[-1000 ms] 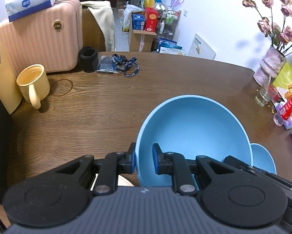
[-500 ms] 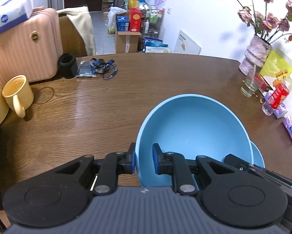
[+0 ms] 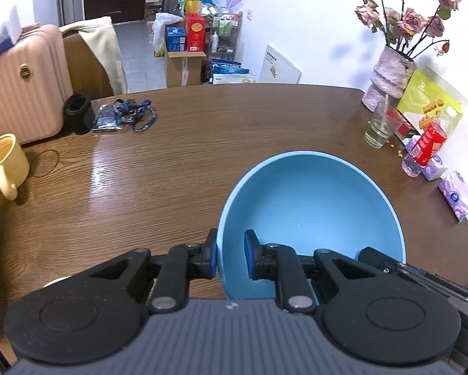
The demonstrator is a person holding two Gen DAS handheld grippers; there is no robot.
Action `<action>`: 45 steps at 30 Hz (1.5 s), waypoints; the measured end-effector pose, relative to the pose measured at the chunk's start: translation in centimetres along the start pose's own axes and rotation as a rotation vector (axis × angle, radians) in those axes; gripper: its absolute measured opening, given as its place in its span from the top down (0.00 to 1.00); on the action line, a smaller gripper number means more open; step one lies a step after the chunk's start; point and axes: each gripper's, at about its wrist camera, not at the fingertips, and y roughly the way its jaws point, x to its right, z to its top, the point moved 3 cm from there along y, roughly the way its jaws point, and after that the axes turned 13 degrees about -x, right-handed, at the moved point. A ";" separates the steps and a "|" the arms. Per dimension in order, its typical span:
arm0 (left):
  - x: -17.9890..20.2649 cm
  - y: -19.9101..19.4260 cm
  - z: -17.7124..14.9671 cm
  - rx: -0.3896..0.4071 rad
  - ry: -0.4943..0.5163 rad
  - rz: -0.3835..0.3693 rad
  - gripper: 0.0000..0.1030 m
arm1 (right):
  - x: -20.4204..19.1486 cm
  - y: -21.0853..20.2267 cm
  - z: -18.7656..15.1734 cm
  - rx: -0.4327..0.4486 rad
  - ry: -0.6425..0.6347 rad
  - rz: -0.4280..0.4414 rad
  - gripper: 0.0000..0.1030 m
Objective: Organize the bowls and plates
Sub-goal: 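Carry the gripped blue bowl with both tools toward the nested blue bowls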
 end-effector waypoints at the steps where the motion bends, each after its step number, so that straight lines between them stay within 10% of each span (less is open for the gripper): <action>1: 0.2 0.1 0.0 -0.001 0.002 -0.004 0.83 | 0.3 -0.1 0.1 0.001 0.002 -0.004 0.90; 45: 8.2 5.6 -0.2 -0.106 0.101 -0.049 0.83 | 7.7 1.1 1.4 -0.050 0.027 -0.143 0.90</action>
